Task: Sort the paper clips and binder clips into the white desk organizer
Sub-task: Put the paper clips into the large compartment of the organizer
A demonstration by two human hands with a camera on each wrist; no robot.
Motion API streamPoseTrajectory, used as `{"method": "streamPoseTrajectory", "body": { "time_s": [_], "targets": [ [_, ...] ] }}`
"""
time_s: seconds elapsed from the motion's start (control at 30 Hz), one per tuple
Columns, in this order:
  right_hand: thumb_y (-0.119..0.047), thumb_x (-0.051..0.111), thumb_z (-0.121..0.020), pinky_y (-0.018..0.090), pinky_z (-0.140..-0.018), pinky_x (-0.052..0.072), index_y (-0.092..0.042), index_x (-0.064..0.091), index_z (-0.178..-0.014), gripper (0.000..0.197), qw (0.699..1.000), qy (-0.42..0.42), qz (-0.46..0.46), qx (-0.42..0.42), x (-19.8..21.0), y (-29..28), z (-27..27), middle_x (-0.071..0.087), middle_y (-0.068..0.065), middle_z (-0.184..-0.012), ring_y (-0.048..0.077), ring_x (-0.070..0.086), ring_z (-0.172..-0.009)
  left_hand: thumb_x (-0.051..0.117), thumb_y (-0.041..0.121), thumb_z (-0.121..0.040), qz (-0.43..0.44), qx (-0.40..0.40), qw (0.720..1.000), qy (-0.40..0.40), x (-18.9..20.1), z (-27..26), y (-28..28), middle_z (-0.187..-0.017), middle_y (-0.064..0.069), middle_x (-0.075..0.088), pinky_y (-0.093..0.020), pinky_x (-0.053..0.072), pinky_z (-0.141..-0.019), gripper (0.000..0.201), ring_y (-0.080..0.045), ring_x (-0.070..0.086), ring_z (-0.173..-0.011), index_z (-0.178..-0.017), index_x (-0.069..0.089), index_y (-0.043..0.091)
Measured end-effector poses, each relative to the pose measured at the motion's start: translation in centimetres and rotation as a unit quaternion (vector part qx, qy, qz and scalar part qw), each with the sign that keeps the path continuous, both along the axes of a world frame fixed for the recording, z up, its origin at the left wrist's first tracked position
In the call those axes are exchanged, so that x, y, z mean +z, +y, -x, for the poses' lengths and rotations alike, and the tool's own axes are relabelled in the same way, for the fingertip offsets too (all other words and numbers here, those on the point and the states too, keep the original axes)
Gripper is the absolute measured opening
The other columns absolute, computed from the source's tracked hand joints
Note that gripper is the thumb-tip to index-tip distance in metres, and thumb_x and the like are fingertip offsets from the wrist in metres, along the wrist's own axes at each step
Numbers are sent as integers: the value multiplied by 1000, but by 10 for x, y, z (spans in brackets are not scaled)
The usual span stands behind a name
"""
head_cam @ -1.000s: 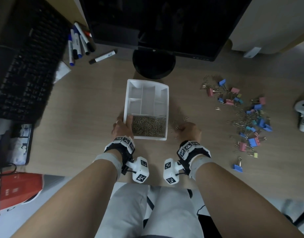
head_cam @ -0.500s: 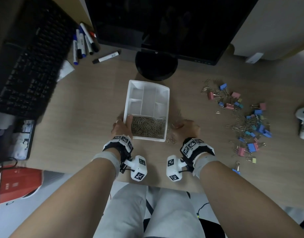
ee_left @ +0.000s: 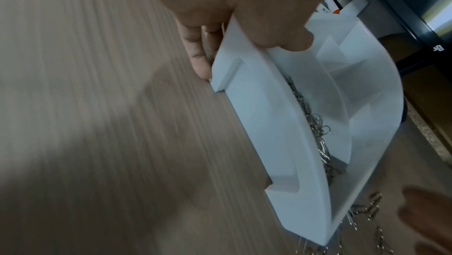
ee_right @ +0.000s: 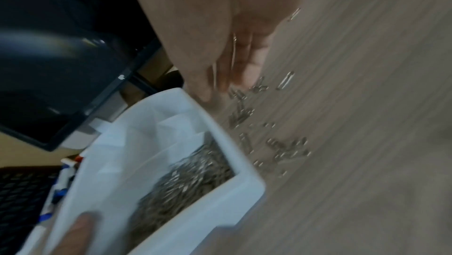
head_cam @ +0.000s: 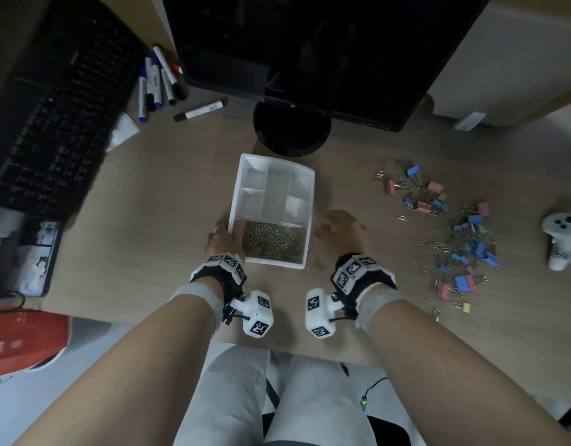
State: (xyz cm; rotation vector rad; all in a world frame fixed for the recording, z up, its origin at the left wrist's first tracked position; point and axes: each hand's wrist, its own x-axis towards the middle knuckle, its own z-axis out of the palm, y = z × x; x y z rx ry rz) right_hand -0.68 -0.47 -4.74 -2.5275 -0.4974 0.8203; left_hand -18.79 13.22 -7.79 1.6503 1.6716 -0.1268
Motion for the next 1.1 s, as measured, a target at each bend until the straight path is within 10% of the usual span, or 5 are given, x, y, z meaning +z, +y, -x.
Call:
{"method": "streamPoseTrajectory", "body": {
  "time_s": [0.1,0.2,0.43,0.7,1.1],
  "targets": [
    [-22,61,-93,42,-108,35,-21,39,-147,59,994,-4,87,66,-15,-8,-25,30,4,-157,30,27,-141,30,65,-93,-5,12,1000,0,-1,0,0,-120,-19,56,-48,44,-100,67,-39,54,-114,-134,44,14],
    [-30,57,-97,46,-117,29,-17,25,-155,67,982,-3,106,157,-30,-5,-22,8,-2,-166,26,3,-151,35,56,-96,-6,23,1000,-3,-5,2,3,-119,-19,58,-48,46,-99,59,-38,56,-112,-131,46,11],
    [-26,63,-86,37,-97,41,-21,60,-127,41,977,-58,37,202,-36,-17,3,49,2,-139,30,40,-127,40,45,-99,10,56,998,-24,-10,3,7,-118,-18,59,-48,45,-99,46,-37,57,-110,-129,49,11],
    [-35,78,-74,37,-96,44,-19,60,-123,55,979,-50,32,195,-30,-30,38,49,2,-133,29,40,-124,32,58,-97,-14,-7,1000,18,-6,17,8,-122,-22,56,-46,44,-100,63,-38,54,-116,-130,44,7],
    [-14,73,-83,35,-84,53,-21,76,-95,15,994,-23,36,105,-33,-22,42,72,3,-99,25,66,-93,28,68,-92,-42,-21,999,-6,-11,26,9,-122,-19,59,-48,45,-99,73,-39,56,-115,-132,46,10]
  ]
}}
